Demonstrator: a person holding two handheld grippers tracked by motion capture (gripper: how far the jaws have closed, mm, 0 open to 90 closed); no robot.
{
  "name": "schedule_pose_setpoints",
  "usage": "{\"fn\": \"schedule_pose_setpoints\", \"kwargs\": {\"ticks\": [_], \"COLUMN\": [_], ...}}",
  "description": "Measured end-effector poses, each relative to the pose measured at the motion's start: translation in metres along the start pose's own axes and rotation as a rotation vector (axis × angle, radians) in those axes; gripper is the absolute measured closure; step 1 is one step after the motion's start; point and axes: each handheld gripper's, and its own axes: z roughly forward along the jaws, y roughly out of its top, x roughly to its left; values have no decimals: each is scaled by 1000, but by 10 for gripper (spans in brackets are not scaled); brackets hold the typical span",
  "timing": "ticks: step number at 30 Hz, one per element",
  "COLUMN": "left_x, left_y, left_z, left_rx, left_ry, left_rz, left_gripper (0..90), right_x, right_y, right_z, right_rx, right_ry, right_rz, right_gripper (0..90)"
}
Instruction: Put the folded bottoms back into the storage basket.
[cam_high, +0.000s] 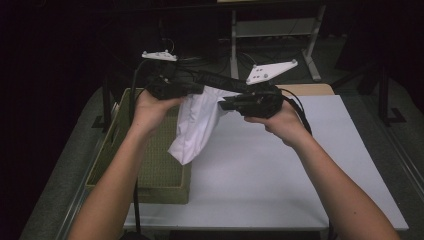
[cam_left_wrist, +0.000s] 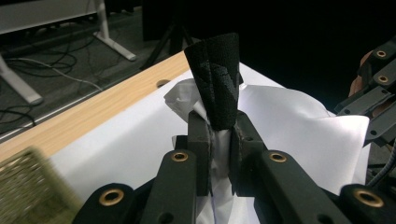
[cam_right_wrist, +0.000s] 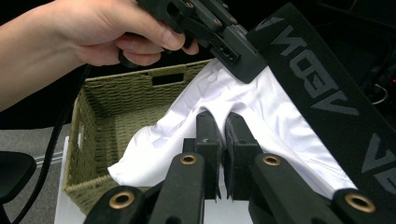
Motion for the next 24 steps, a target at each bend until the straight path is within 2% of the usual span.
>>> {"fn": "schedule_pose_setpoints", "kwargs": {"ticks": [9, 21, 24], "left_x": [19, 41, 46], "left_y": [-15, -32, -37], "left_z": [-29, -53, -58], "left_rx": [-5, -9, -10], "left_ry": [45, 95, 110], "left_rz": [-20, -54, -66], "left_gripper": [798, 798, 798], "right_x": [7, 16, 17], "right_y": [10, 22, 22], "right_z": [29, 71, 76], "right_rx": [7, 21, 22], "right_ry": [38, 83, 89], "right_rz": [-13, -24, -20], "right_gripper": [846, 847, 847]}}
